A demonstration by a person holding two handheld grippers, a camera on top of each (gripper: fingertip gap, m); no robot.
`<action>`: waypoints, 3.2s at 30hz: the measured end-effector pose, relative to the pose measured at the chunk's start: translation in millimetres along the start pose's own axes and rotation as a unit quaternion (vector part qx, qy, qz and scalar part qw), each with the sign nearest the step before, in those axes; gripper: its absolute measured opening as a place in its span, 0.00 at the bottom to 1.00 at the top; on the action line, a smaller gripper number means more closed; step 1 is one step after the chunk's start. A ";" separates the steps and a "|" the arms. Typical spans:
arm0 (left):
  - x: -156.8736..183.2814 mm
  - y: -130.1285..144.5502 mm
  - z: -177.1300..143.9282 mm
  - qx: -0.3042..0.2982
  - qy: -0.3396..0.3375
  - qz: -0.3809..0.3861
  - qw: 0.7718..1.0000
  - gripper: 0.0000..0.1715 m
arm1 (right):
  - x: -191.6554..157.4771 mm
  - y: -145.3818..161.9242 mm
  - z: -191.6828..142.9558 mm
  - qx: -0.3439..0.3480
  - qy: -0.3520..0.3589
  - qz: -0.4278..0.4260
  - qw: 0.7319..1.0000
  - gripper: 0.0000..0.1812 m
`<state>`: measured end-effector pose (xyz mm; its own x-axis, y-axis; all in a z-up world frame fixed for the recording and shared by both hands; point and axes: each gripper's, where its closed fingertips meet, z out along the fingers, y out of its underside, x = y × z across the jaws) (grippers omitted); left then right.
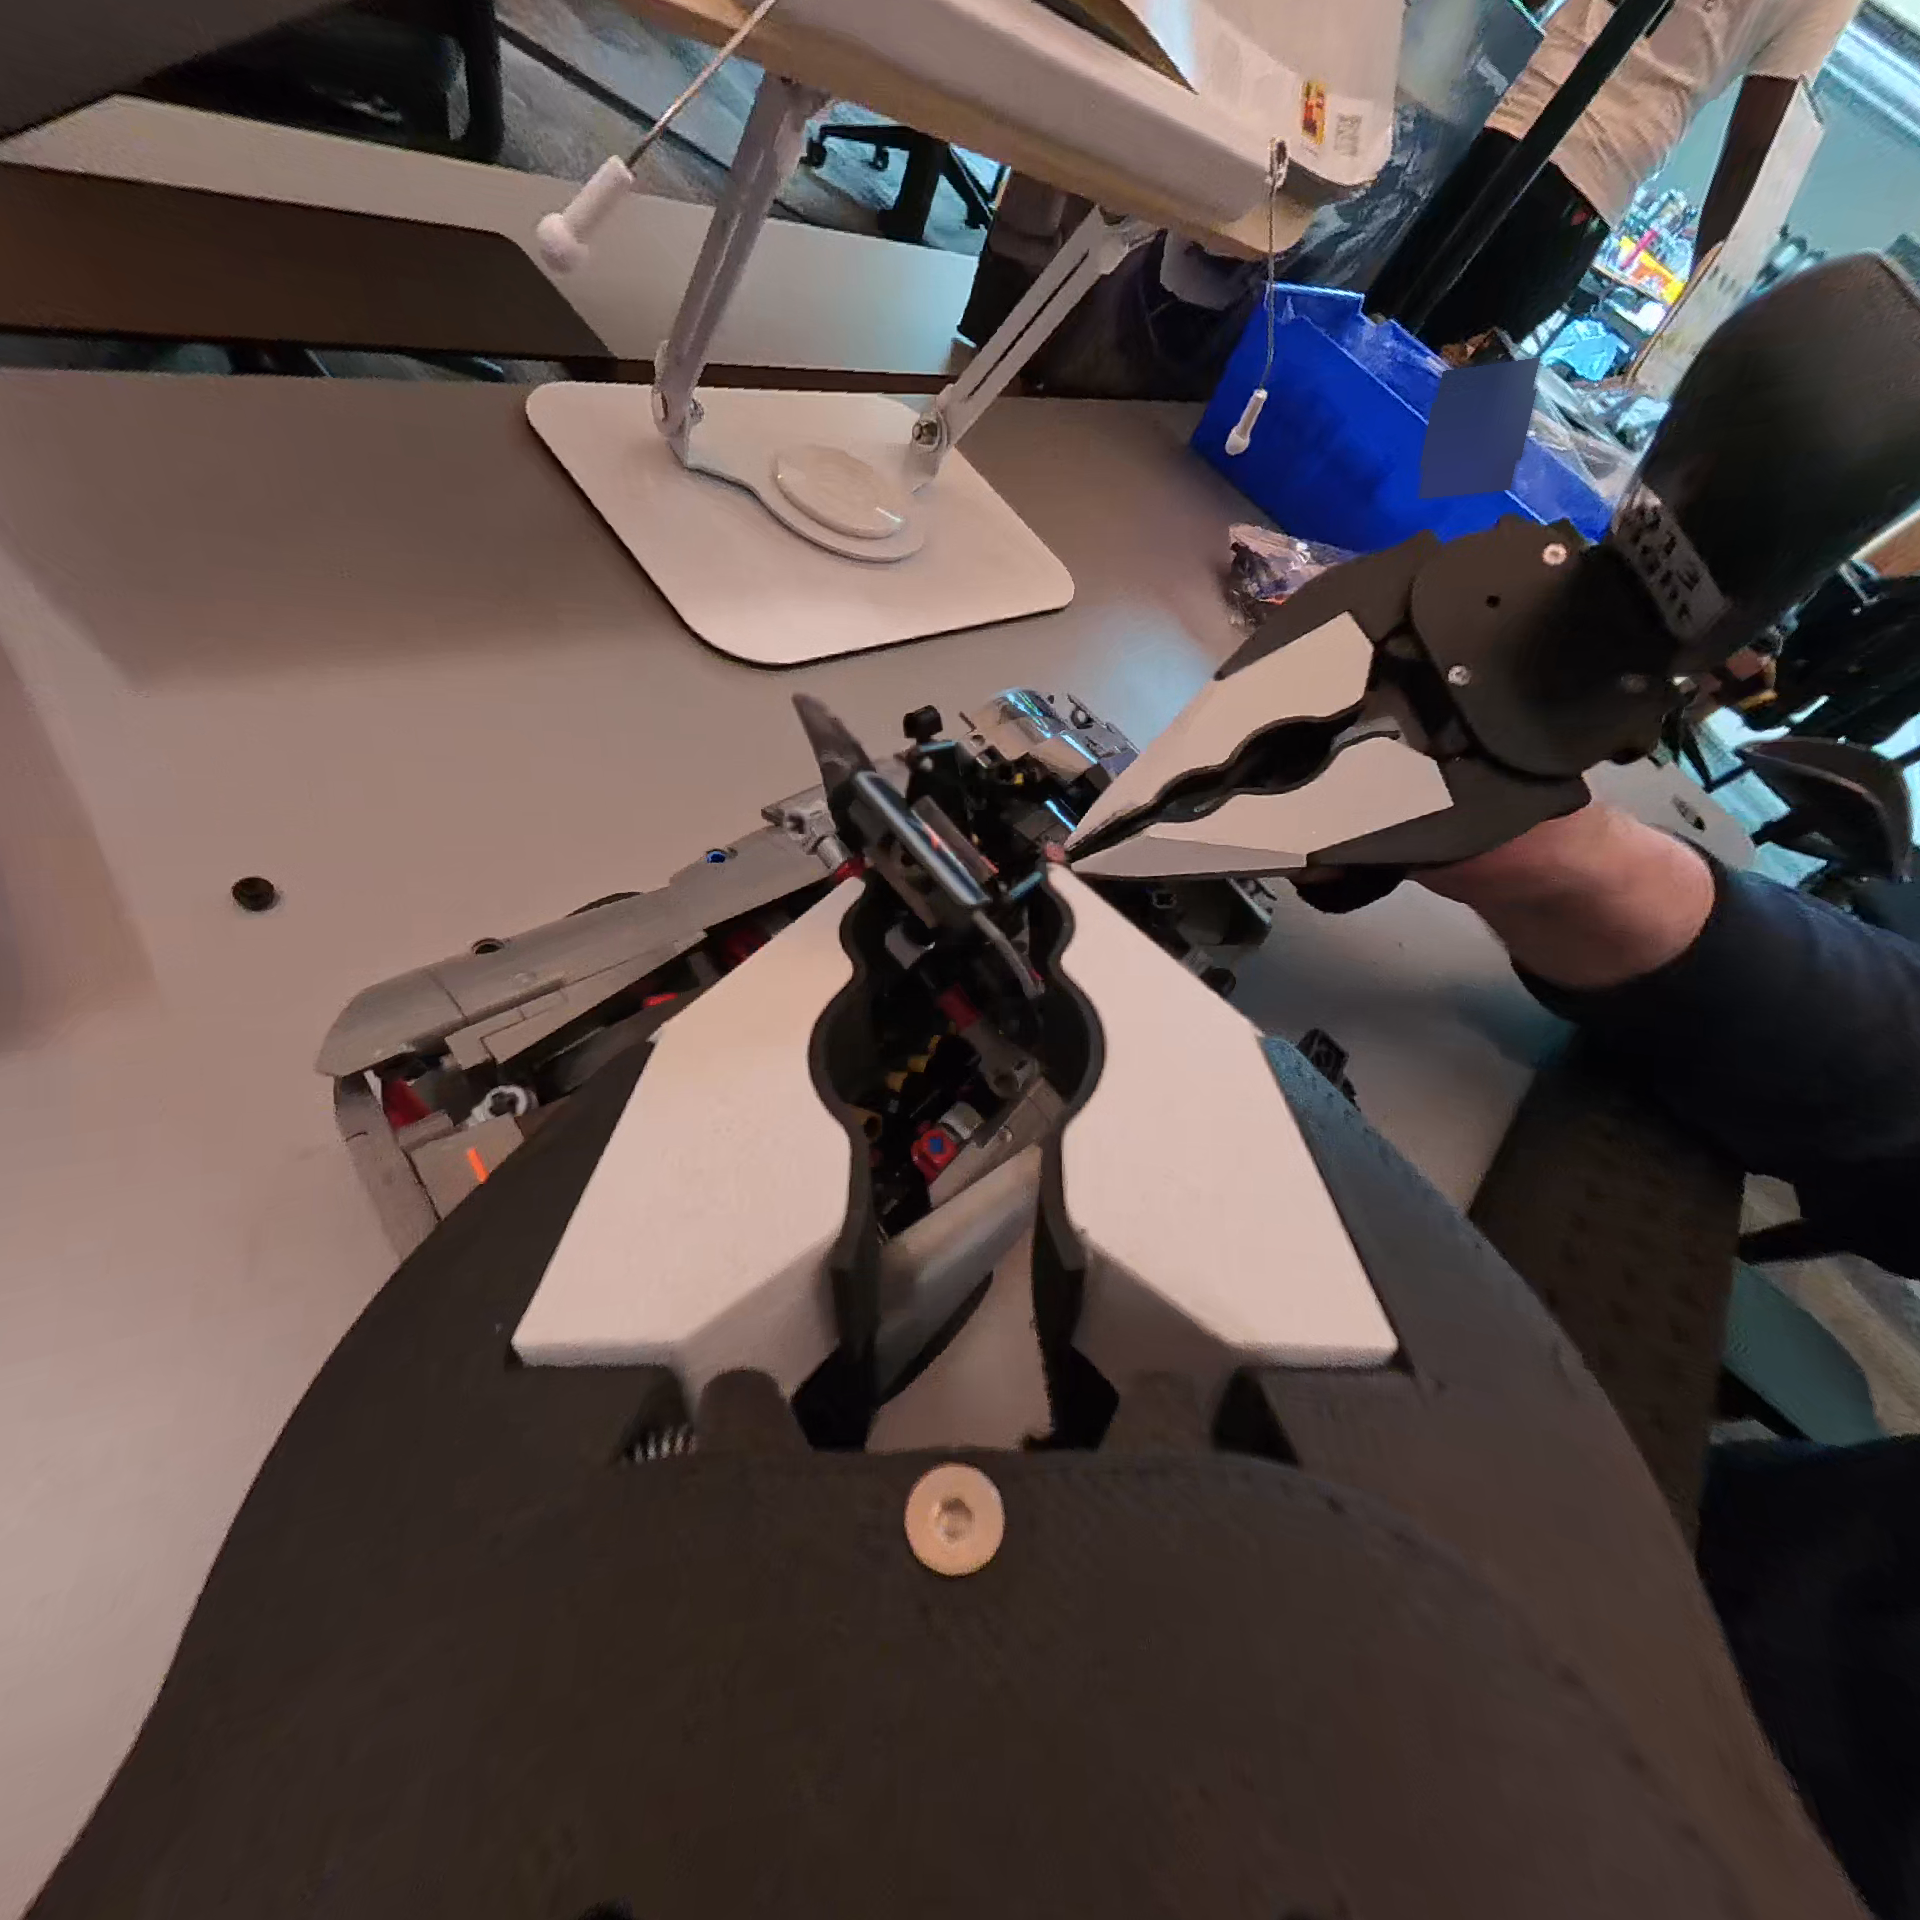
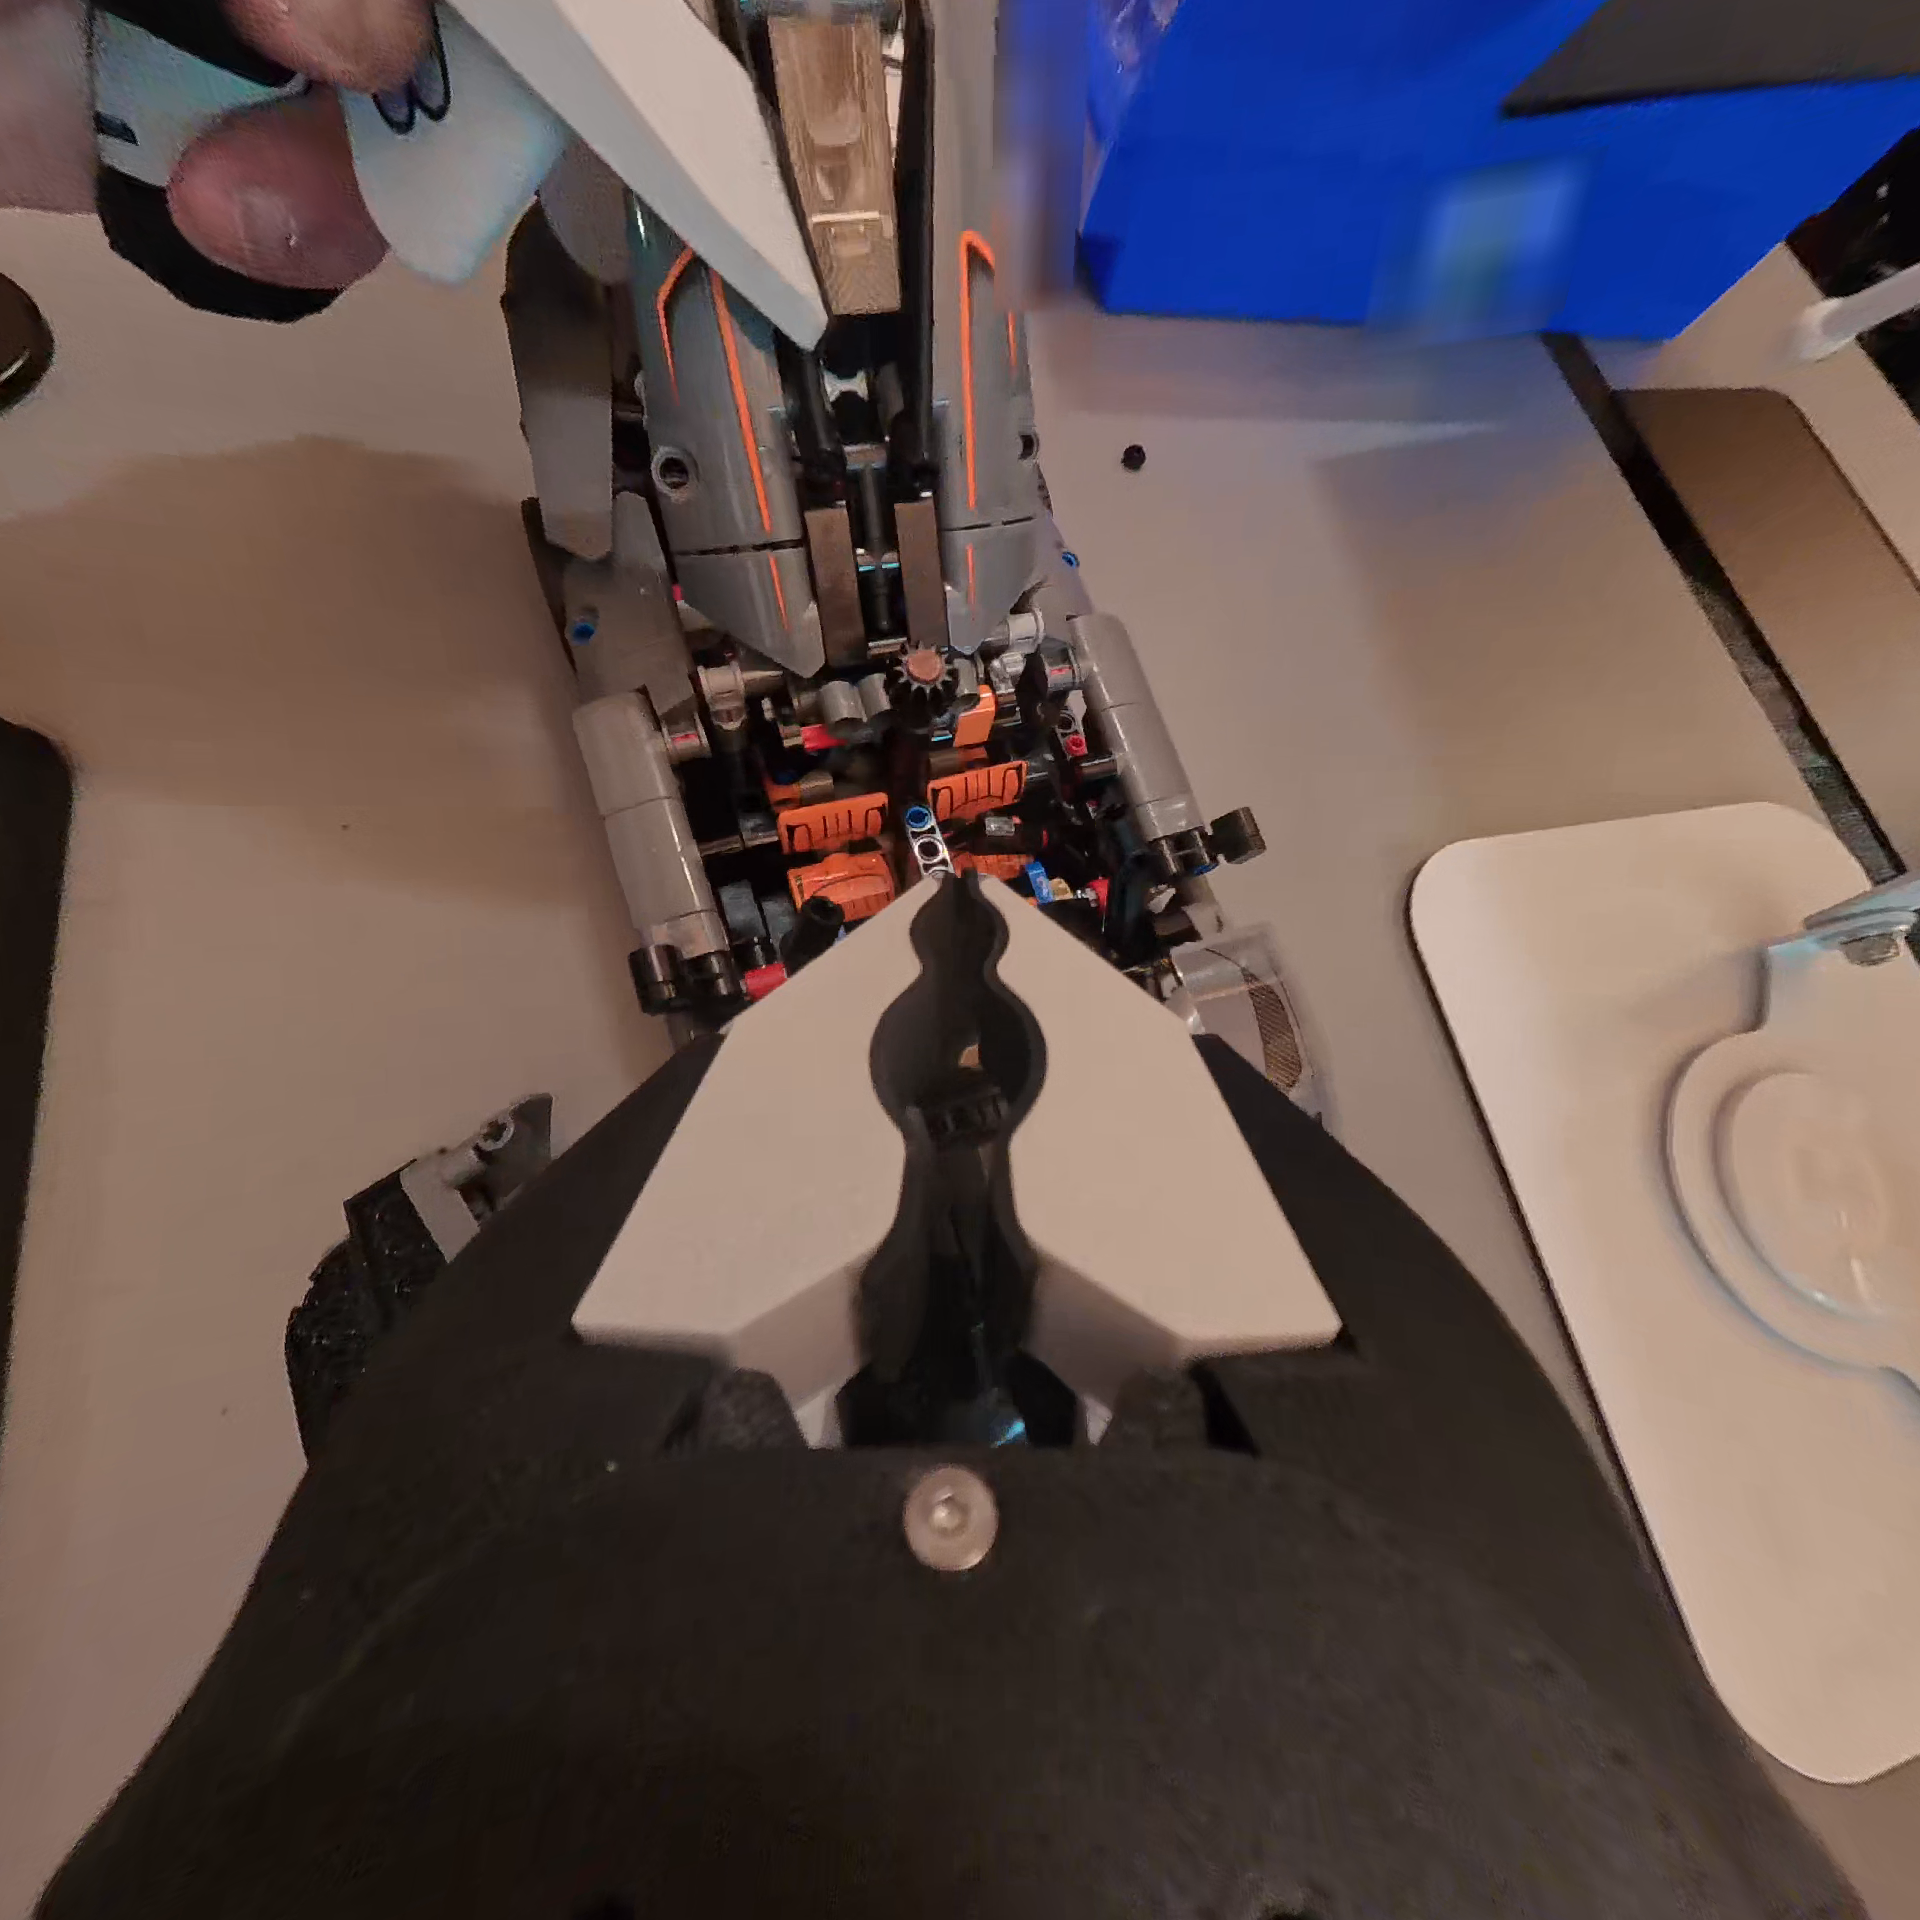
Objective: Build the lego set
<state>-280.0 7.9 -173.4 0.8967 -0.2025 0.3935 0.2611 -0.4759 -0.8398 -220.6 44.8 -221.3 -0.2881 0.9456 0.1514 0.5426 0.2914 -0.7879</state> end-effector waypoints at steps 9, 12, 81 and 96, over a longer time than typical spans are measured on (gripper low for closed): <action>-10.0 -2.4 -8.5 0.011 -0.010 -0.052 0.999 0.10 | 1.8 9.6 -0.6 -0.006 -0.013 0.015 1.000 0.00; -11.0 0.9 -11.7 0.014 -0.009 -0.055 0.998 0.10 | 1.1 9.6 0.4 -0.012 -0.004 0.003 1.000 0.00; -51.7 58.9 -61.4 -0.274 -0.260 0.442 0.814 0.15 | -5.1 13.7 -5.0 -0.009 -0.027 0.003 1.000 0.00; -70.3 10.8 -85.6 -0.250 -0.357 0.482 0.760 0.02 | -5.0 13.8 -5.4 -0.008 -0.028 0.006 1.000 0.00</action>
<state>-370.8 -56.3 -178.2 0.5974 -0.2322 -0.7676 -0.6484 -0.7031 -0.2920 -207.4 44.9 -229.7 -0.3252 0.9395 0.1078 0.5580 0.2827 -0.7802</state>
